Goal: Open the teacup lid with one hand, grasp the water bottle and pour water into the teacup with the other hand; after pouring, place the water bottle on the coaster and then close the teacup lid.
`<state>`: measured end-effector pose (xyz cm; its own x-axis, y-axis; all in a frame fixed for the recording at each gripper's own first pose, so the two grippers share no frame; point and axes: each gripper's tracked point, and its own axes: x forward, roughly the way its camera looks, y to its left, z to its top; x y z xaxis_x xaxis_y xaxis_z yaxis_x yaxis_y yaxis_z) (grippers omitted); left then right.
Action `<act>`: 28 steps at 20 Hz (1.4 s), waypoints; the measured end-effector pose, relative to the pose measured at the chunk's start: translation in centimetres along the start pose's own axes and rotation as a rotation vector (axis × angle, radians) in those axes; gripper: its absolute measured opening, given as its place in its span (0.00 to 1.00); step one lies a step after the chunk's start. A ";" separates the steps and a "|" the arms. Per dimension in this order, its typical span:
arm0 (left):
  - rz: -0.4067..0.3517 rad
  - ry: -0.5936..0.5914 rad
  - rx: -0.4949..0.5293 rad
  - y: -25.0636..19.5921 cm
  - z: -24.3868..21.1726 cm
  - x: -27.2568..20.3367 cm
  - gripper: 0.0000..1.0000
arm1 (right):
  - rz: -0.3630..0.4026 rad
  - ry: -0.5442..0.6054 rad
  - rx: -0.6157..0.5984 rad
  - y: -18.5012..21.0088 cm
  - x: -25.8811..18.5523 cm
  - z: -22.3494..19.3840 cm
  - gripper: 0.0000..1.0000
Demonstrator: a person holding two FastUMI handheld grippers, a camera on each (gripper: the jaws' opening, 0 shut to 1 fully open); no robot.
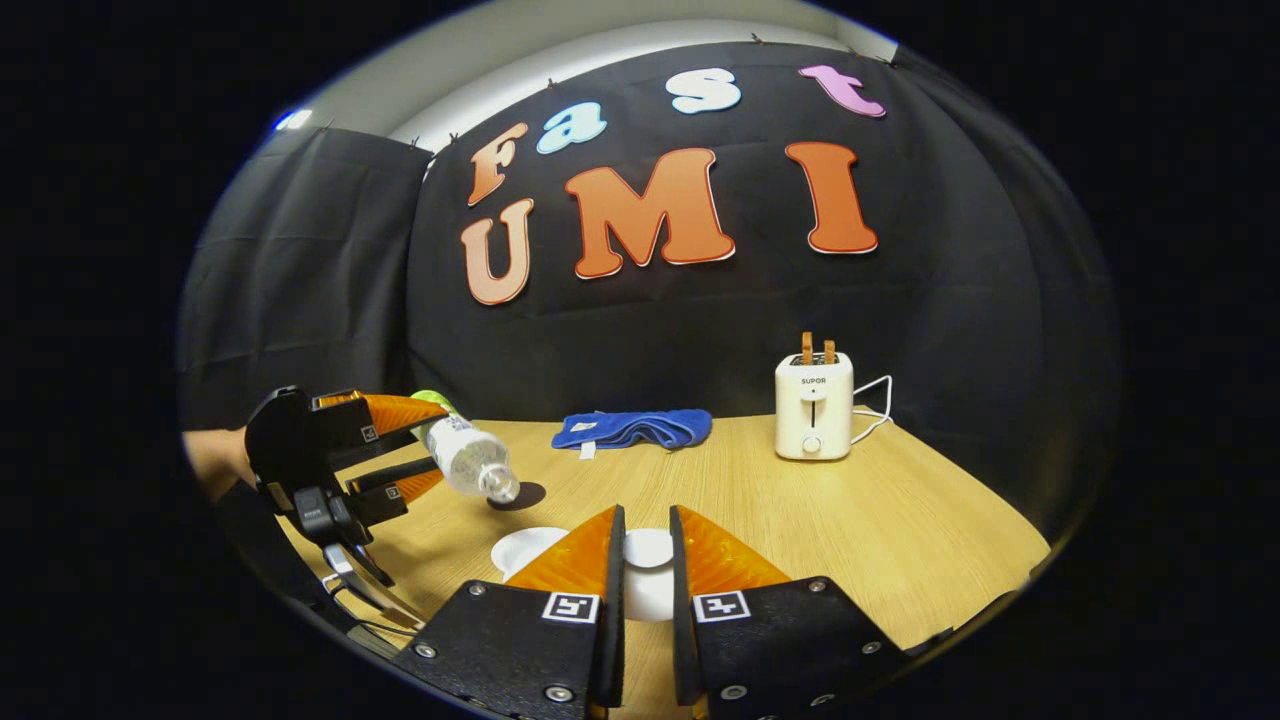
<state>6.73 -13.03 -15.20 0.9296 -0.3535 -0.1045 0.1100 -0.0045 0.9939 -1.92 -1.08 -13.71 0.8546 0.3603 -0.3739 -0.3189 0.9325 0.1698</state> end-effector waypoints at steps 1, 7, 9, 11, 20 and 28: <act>0.028 0.007 -0.071 0.6 -0.5 0.2 0.58 | 0.004 0.003 0.002 0.1 0.0 -0.2 0.20; 0.128 0.070 -0.514 2.7 -5.1 0.7 0.58 | 0.038 0.010 -0.013 2.1 0.7 -0.5 0.20; 0.136 0.083 -0.653 3.1 -6.3 1.3 0.61 | 0.045 0.022 -0.013 2.7 1.3 -1.1 0.20; 0.134 0.090 -0.802 2.7 -7.3 2.5 0.61 | 0.055 0.035 -0.004 3.4 2.0 -1.4 0.20; 0.149 0.085 -1.376 4.6 -10.7 6.8 0.61 | 0.101 0.015 -0.020 5.7 5.1 -0.3 0.20; -0.045 0.159 -1.637 -3.0 -9.9 10.7 0.61 | 0.126 0.021 -0.017 6.3 6.6 -0.7 0.20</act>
<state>19.83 -7.55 -19.64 0.9288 -0.2859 -0.2357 0.2719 0.9580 -0.0908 1.38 7.19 -15.73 0.7986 0.4747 -0.3701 -0.4298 0.8802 0.2015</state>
